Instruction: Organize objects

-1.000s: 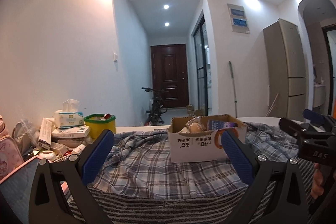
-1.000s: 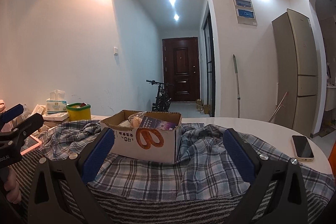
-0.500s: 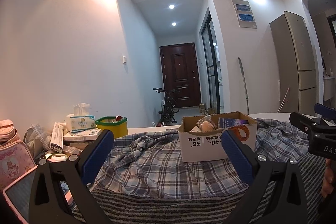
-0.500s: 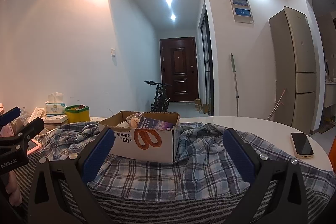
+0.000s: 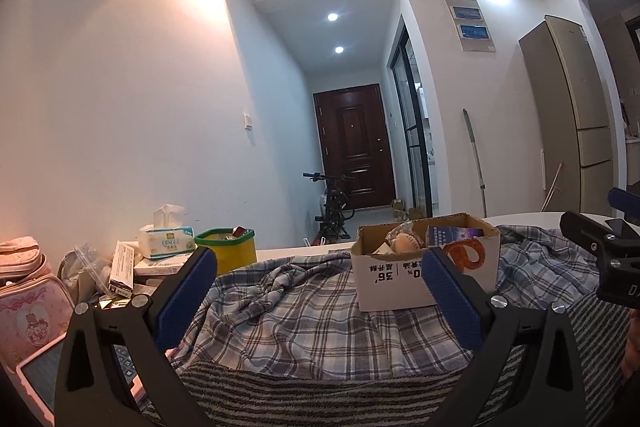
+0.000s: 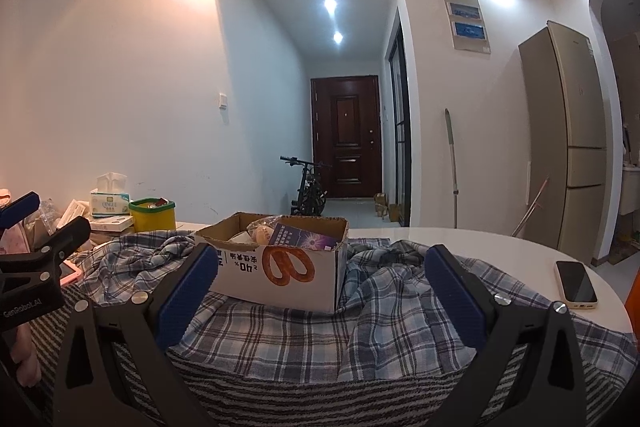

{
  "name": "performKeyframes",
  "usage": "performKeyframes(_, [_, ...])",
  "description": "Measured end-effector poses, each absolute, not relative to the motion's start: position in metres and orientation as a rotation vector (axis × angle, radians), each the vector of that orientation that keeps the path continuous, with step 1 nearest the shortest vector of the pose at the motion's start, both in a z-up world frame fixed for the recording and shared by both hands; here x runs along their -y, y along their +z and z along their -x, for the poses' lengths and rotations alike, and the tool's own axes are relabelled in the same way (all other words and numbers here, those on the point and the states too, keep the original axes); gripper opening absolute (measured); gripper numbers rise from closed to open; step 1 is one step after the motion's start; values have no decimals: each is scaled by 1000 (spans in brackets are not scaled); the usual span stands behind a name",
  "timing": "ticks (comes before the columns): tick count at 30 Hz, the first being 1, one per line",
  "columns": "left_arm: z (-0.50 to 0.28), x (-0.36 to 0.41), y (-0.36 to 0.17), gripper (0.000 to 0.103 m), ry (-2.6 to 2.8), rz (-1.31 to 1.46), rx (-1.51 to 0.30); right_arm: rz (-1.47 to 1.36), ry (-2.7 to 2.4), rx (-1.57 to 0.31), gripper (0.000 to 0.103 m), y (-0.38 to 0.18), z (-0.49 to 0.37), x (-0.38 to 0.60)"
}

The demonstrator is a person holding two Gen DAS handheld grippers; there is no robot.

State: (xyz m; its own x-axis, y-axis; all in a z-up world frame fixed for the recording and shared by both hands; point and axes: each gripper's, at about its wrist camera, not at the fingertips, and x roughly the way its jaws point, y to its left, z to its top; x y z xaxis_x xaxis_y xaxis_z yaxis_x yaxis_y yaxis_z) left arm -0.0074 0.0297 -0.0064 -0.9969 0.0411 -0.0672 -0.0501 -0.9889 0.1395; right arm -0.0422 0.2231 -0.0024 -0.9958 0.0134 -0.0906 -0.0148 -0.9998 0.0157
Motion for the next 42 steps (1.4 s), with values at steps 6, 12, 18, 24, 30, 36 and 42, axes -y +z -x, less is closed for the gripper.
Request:
performKeyframes(6, [8,-29,-7,103,3086,100,-212,107,3130,-13,103,-2,38,-220])
performKeyframes(12, [7,-30,-6,103,3086,93,-210,110,3123,-34,103,-2,38,-223])
performKeyframes(18, [8,-28,-6,103,3083,92,-191,113,3118,-34,103,-1,38,-225])
performKeyframes(24, [7,-27,-6,103,3083,85,-188,117,3117,-32,103,-1,39,-226])
performKeyframes(30, [6,-27,-6,103,3083,85,-186,123,3114,-32,103,-2,39,-226])
performKeyframes(36, [8,-31,-5,103,3081,109,-195,134,3112,-34,103,-1,40,-225])
performKeyframes(42, [8,-32,-6,103,3081,112,-197,127,3112,-33,103,-2,40,-225])
